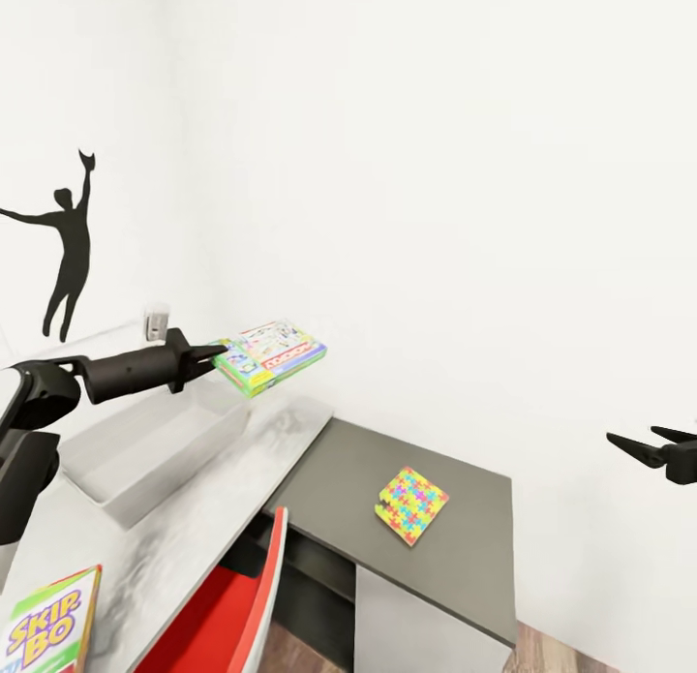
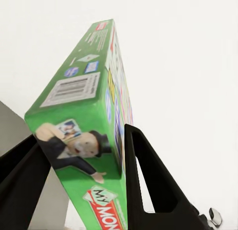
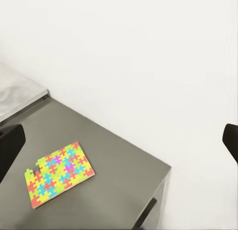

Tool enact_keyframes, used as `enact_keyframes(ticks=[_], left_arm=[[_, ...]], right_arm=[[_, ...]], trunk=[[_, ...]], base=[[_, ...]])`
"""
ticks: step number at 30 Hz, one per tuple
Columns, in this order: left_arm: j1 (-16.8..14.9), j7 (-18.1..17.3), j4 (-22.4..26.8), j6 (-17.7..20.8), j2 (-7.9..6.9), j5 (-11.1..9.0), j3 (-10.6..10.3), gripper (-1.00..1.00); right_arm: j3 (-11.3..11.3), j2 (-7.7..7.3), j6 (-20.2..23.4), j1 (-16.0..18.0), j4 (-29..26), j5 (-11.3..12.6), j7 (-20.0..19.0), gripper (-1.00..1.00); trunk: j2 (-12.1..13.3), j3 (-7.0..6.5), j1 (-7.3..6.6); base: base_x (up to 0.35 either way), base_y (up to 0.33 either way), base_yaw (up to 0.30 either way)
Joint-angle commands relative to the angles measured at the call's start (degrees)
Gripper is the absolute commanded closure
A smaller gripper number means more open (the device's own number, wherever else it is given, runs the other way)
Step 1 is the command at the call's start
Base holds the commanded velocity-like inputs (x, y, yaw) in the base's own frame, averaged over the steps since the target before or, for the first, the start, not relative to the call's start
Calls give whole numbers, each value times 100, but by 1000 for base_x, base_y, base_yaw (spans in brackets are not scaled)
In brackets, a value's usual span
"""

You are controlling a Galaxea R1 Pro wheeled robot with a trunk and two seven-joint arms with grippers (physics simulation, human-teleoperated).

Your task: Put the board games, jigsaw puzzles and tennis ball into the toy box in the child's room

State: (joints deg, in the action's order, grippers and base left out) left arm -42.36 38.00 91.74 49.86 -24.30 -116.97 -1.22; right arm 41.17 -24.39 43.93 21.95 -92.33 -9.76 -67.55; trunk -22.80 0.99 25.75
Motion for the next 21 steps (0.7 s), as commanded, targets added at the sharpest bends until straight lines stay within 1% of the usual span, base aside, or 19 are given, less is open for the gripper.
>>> enact_keyframes(ticks=[1,6,10,14,18,20,21], left_arm=[[0,59,-1,-20,-15,-87,-1,100],[7,59,-9,-27,-28,-102,-4,100],[8,64,-6,-28,-30,-190,-7,100],[8,67,-7,-29,-35,-287,-9,100],[8,67,-5,-29,-49,-316,-7,100],[75,128,-71,45,-2,-377,-44,100],[109,144,-100,34,-25,-397,-46,100]], right_arm=[[5,-1,37,11,-4,-52,-56,-100],[5,-2,32,11,-4,-52,-56,-100],[1,4,29,6,-4,-52,-56,-100],[-3,11,23,3,-4,-52,-58,-100],[13,20,20,-10,-4,-52,-74,-100],[60,85,69,55,-13,0,-140,-100],[47,118,61,87,-13,0,-157,-100]], trunk=[[-12,10,4],[-12,10,4],[-12,10,4],[-12,10,4],[-12,10,4],[-12,10,4],[-12,10,4]], base=[[25,28,-294],[160,135,-294],[258,140,-294],[114,44,-272],[30,12,-100],[0,0,0],[0,0,0]])
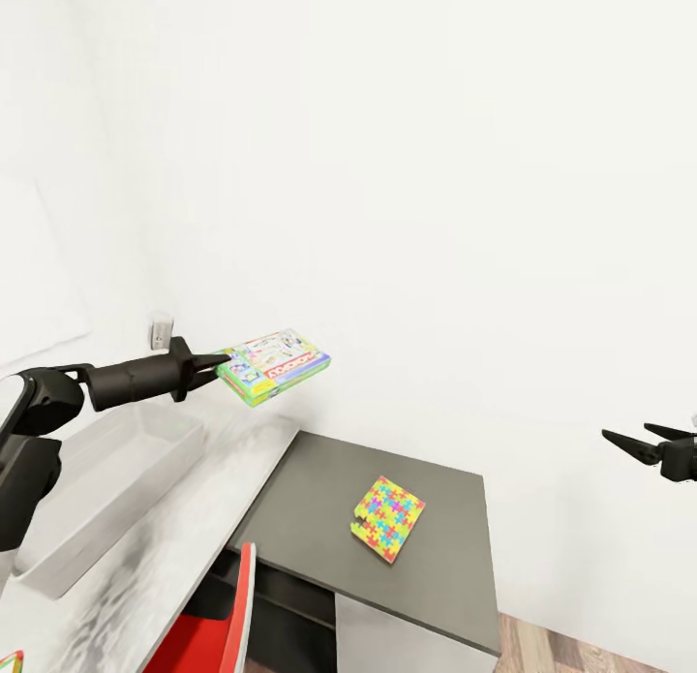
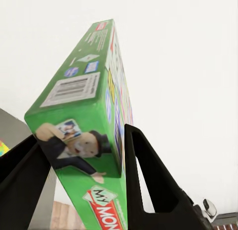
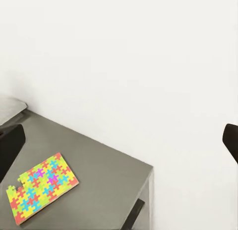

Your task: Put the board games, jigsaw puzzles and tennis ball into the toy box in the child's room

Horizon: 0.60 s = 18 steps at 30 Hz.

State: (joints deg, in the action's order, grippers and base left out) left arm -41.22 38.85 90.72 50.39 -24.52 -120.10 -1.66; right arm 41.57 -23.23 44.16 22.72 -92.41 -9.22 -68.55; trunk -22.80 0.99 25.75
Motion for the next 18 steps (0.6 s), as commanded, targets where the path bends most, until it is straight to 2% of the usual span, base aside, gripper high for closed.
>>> enact_keyframes(ticks=[1,5,18], left_arm=[[21,59,3,-20,-3,-93,-2,100],[21,59,3,-20,-3,-208,-2,100],[54,23,-9,-27,-23,-174,4,100]], right_arm=[[7,27,37,20,-5,-53,-57,-100],[7,27,37,20,-5,-53,-57,-100],[-8,48,25,24,-5,-51,-46,-100]], trunk=[[-11,10,4],[-11,10,4],[-11,10,4]], base=[[0,0,0],[0,0,0],[0,0,0]])
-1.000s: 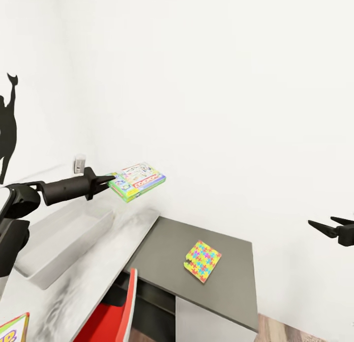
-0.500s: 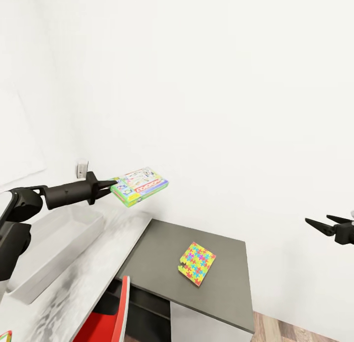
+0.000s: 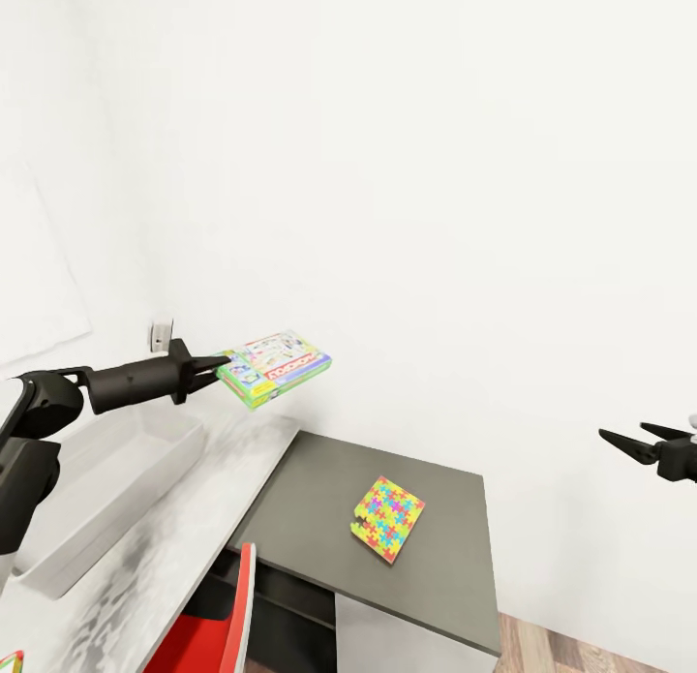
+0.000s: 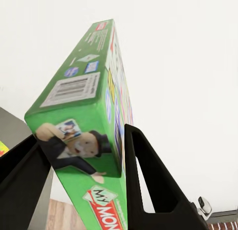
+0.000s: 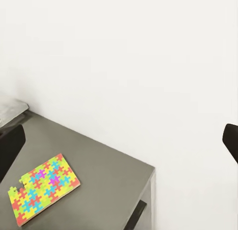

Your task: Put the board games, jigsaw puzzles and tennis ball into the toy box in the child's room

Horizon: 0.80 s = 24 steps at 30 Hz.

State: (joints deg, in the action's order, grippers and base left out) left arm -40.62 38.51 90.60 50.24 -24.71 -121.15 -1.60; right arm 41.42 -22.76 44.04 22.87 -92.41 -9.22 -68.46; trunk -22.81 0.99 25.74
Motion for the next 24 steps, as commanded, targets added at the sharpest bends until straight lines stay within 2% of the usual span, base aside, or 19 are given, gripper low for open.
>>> enact_keyframes(ticks=[1,6,15,24], left_arm=[[27,32,-5,-13,-2,-27,4,100],[153,-45,-22,-21,1,54,30,100],[180,-59,-18,-19,-7,74,46,100],[185,-70,4,-23,-6,74,48,100]], right_arm=[[2,17,28,7,-5,-51,-89,-100],[-10,71,-11,-1,-5,-49,-247,-100],[-25,79,-27,-2,-5,-46,-273,-100],[-16,79,-28,-2,-5,-46,-273,-100]], trunk=[[-11,10,4],[-11,10,4],[-11,10,4],[-11,10,4]], base=[[0,0,0],[0,0,0],[1,3,0],[126,148,0]])
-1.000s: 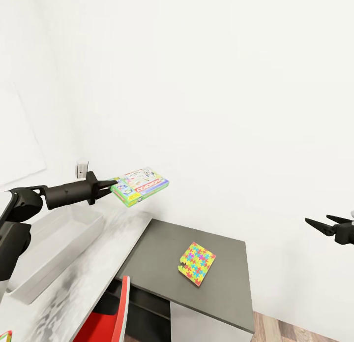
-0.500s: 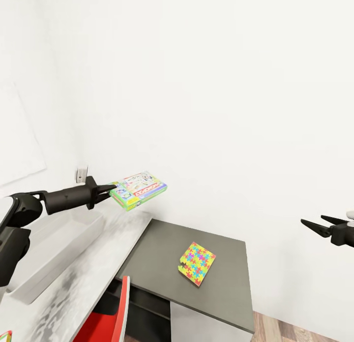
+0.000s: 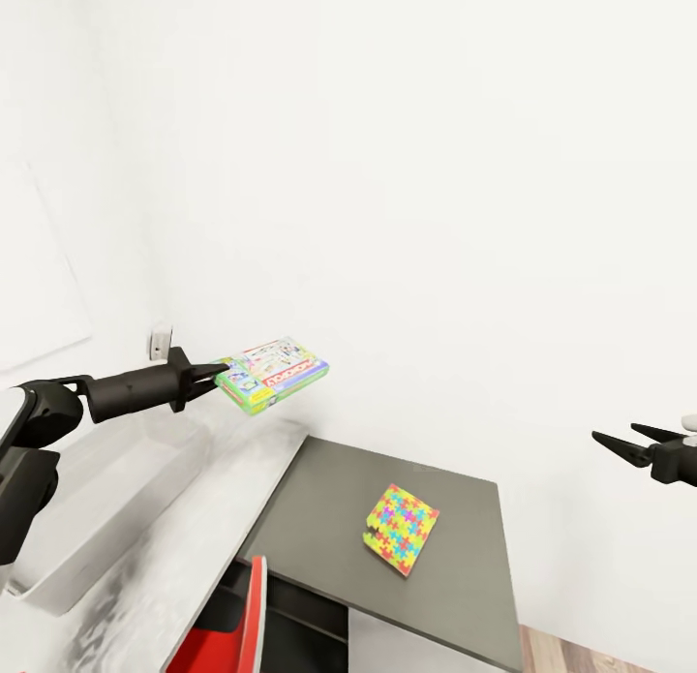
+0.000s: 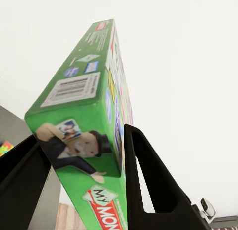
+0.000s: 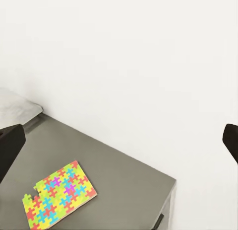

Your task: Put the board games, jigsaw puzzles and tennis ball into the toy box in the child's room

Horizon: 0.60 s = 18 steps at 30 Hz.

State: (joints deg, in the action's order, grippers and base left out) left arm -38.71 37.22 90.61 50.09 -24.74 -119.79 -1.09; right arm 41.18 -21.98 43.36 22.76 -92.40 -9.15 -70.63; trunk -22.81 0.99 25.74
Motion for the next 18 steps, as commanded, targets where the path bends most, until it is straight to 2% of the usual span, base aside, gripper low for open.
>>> enact_keyframes(ticks=[1,9,18], left_arm=[[-5,61,5,-8,-3,-62,0,100],[0,63,7,-19,-4,-60,2,100],[5,71,1,-24,-4,-51,-5,100]], right_arm=[[10,1,41,9,-7,-52,-56,-100],[12,1,38,9,-7,-52,-56,-100],[14,1,38,4,-7,-52,-62,-100]], trunk=[[-11,10,5],[-11,10,5],[-11,10,5]], base=[[58,59,0],[26,20,0],[112,19,0]])
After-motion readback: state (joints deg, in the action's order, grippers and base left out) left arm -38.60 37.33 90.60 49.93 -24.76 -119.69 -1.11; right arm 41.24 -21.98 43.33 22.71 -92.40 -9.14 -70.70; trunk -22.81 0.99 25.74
